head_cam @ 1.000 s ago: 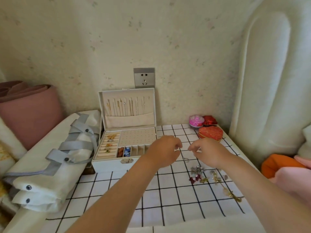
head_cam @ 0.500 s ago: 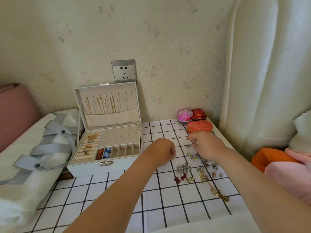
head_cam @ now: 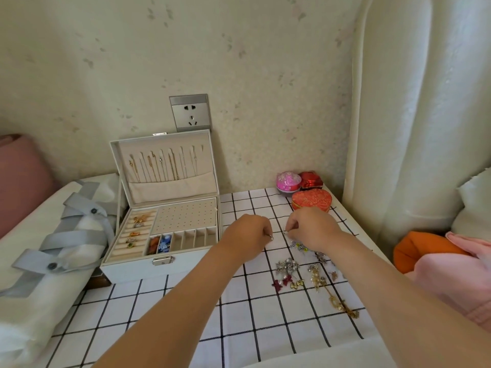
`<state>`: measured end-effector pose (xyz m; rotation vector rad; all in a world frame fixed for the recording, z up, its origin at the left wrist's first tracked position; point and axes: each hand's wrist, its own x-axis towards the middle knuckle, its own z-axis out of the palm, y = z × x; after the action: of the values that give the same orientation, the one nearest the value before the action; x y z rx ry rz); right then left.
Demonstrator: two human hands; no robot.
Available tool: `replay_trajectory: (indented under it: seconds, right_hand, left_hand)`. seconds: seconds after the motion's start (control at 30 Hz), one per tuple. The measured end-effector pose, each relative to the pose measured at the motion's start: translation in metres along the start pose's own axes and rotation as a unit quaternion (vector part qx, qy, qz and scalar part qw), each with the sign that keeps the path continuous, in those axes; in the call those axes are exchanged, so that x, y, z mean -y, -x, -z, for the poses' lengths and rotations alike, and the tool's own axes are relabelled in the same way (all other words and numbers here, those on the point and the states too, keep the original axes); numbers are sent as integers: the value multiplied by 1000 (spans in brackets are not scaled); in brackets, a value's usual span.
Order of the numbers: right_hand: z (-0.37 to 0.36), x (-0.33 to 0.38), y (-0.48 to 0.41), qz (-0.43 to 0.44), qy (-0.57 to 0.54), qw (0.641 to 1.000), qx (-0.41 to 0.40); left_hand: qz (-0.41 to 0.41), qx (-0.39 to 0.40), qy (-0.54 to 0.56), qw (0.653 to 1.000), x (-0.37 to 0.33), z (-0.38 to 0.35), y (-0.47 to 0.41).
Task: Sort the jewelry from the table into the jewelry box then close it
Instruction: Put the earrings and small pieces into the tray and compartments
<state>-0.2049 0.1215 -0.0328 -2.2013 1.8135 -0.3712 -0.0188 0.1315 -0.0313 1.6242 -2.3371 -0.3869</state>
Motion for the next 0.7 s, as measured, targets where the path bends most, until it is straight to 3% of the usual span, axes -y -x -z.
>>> replay_trajectory:
  seconds: [0.23,0.37,0.7]
  right_hand:
    - [7,44,-3,38,-156,986,-45]
    - [9,87,-6,75,-214,973,-34]
    - [-15,177,-10,113,-193,974,22]
  left_hand:
    - [-17,-125,20,992,12,32,14]
    - [15,-196,17,980,34,56,33]
    - [134,-225,56,964,123,106,97]
